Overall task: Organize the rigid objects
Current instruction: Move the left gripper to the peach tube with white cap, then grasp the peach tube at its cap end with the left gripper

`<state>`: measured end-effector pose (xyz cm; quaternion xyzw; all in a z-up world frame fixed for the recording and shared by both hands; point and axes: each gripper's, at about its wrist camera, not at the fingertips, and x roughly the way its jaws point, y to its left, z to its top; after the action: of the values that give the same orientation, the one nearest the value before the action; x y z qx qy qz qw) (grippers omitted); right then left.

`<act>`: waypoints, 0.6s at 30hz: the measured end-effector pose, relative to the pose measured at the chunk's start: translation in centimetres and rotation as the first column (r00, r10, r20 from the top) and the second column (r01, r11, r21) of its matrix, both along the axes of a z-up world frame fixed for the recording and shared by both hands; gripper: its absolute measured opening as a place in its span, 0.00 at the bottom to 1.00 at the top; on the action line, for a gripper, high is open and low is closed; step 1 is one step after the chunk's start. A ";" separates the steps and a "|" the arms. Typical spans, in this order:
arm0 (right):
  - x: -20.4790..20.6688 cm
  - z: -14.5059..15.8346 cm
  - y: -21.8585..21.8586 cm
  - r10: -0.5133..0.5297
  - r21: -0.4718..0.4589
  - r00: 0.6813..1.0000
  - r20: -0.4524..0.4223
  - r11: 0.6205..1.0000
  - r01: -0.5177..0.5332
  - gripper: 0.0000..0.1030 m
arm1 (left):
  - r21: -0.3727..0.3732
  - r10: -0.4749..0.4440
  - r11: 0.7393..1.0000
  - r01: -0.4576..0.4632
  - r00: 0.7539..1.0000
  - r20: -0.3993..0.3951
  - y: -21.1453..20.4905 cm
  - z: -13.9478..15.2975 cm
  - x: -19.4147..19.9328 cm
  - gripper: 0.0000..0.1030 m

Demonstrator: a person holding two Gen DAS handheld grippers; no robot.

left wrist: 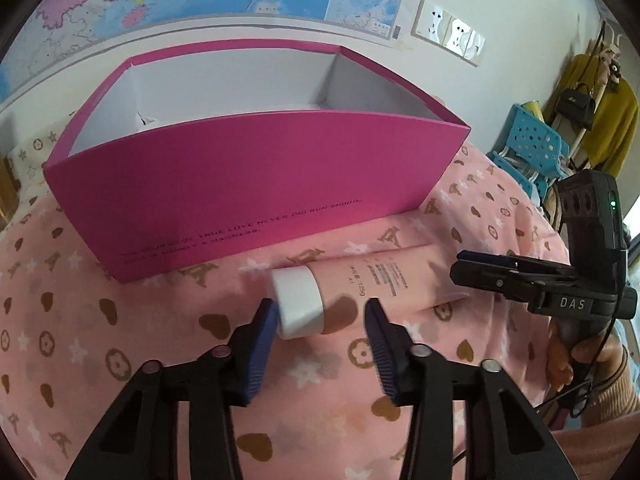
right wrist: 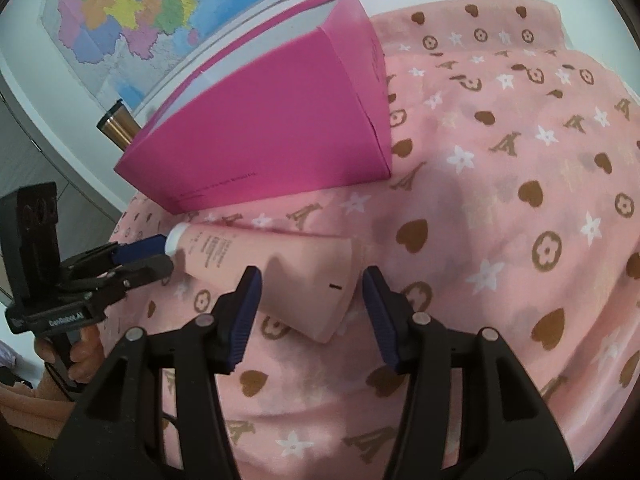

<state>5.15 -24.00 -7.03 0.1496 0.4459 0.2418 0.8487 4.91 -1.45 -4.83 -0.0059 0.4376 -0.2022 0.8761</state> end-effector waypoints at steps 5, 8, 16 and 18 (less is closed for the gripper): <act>-0.1 0.0 0.0 0.004 -0.003 1.000 0.002 1.000 -0.004 0.54 | 0.006 0.012 1.000 -0.012 1.000 0.003 -0.2 0.0 0.3 0.42; -0.1 0.0 0.0 0.005 0.003 1.000 0.001 1.000 -0.005 0.54 | 0.008 0.013 1.000 -0.013 1.000 0.006 -0.3 0.1 0.4 0.43; -0.2 0.3 -0.1 0.003 0.030 1.000 -0.007 1.000 -0.003 0.55 | 0.001 0.031 1.000 -0.031 1.000 -0.003 -0.2 0.1 0.1 0.43; -0.5 0.7 0.1 0.004 0.014 1.000 0.013 1.000 -0.004 0.55 | -0.002 0.035 0.999 -0.035 0.999 -0.003 -0.2 0.2 -0.1 0.44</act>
<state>4.66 -23.88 -6.37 0.1532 0.4390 0.2475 0.8500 4.78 -1.61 -4.67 -0.0150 0.4386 -0.1873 0.8788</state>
